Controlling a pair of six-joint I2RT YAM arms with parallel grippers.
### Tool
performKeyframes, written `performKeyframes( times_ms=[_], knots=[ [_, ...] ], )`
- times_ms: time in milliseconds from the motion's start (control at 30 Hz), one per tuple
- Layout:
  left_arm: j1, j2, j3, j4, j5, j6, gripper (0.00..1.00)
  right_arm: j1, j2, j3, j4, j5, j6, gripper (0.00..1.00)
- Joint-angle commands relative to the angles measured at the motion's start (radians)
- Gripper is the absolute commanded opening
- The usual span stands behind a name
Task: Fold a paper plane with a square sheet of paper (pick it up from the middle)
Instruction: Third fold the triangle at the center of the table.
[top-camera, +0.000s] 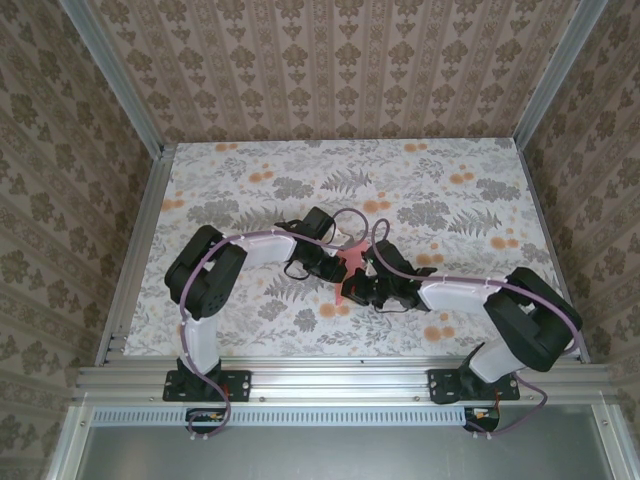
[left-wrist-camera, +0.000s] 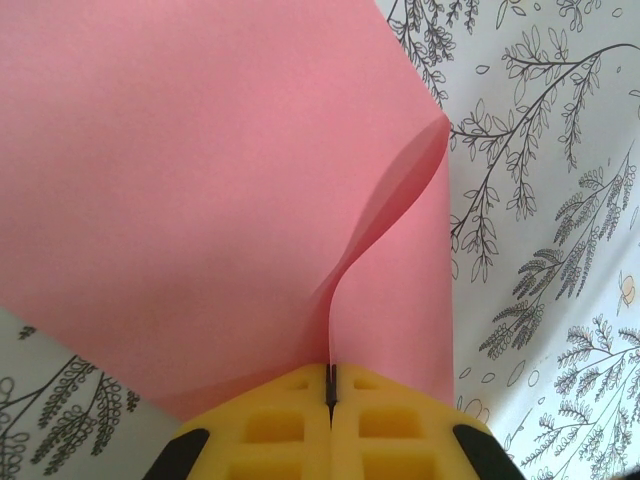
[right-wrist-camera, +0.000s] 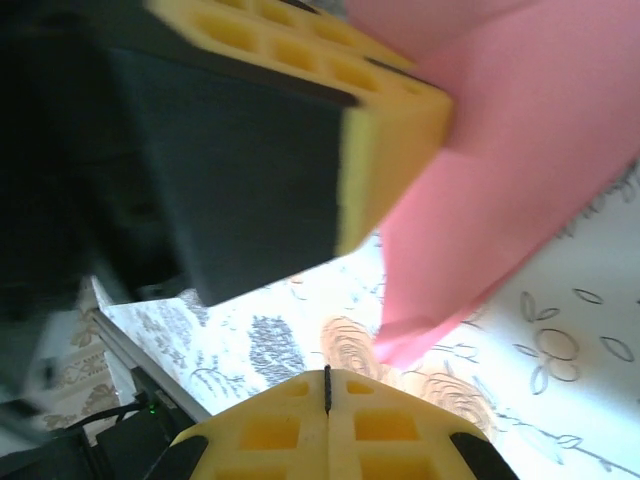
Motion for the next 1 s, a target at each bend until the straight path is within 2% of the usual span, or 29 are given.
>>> performKeyframes(
  times_ms=[0,233,567,767,967],
  knots=[
    [-0.001,0.025,-0.018,-0.048,-0.027,0.014,0.0,0.008,0.016,0.036,-0.043,0.021,-0.023,0.0],
    [0.0,0.028,-0.011,-0.053,-0.023,0.013,0.0,0.019,0.128,0.055,0.049,0.0,0.008,0.0],
    [-0.001,0.023,-0.017,-0.053,-0.026,0.013,0.0,0.02,0.185,0.033,-0.044,0.017,-0.022,0.0],
    [0.0,0.022,-0.019,-0.047,-0.032,0.011,0.0,0.02,0.228,0.034,0.017,-0.005,-0.005,0.0],
    [0.0,0.023,-0.025,-0.047,-0.035,0.01,0.0,0.019,0.112,0.033,-0.014,0.026,-0.018,0.0]
  ],
)
